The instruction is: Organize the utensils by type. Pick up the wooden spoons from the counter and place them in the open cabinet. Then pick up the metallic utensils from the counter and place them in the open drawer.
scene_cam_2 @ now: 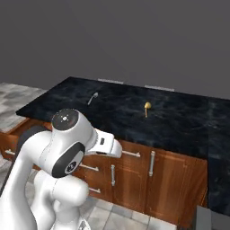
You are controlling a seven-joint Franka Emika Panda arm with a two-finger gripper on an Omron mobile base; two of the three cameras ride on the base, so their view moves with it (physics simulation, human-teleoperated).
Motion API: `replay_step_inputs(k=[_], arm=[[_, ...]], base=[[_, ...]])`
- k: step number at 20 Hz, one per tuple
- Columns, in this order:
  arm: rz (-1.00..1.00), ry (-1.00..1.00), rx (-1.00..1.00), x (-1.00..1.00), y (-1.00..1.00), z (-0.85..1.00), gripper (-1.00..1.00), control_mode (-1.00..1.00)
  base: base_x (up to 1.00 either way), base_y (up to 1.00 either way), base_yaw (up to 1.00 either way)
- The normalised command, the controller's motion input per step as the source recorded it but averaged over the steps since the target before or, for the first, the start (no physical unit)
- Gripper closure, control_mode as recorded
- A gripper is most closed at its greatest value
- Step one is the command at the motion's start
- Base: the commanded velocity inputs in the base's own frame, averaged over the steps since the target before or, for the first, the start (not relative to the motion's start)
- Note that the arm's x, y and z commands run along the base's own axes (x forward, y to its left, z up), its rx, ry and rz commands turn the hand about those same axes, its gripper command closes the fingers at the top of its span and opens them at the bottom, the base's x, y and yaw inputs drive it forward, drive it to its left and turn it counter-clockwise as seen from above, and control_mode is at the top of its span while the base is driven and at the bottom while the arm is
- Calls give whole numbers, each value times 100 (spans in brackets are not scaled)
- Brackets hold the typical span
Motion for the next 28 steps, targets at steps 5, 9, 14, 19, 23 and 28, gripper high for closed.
replay_step_inputs(k=[5, 9, 14, 19, 23, 28], arm=[[0, 0, 0, 0, 0, 0, -100, 100], [0, 0, 0, 0, 0, 0, -100, 100], [0, 0, 0, 0, 0, 0, -100, 100], [0, 0, 0, 0, 0, 0, -100, 100], [0, 0, 0, 0, 0, 0, -100, 100], [0, 0, 0, 0, 0, 0, -100, 100]], base=[[80, 40, 0], [80, 41, 0], [82, 12, 0], [79, 0, 0], [63, 0, 0], [50, -5, 0]])
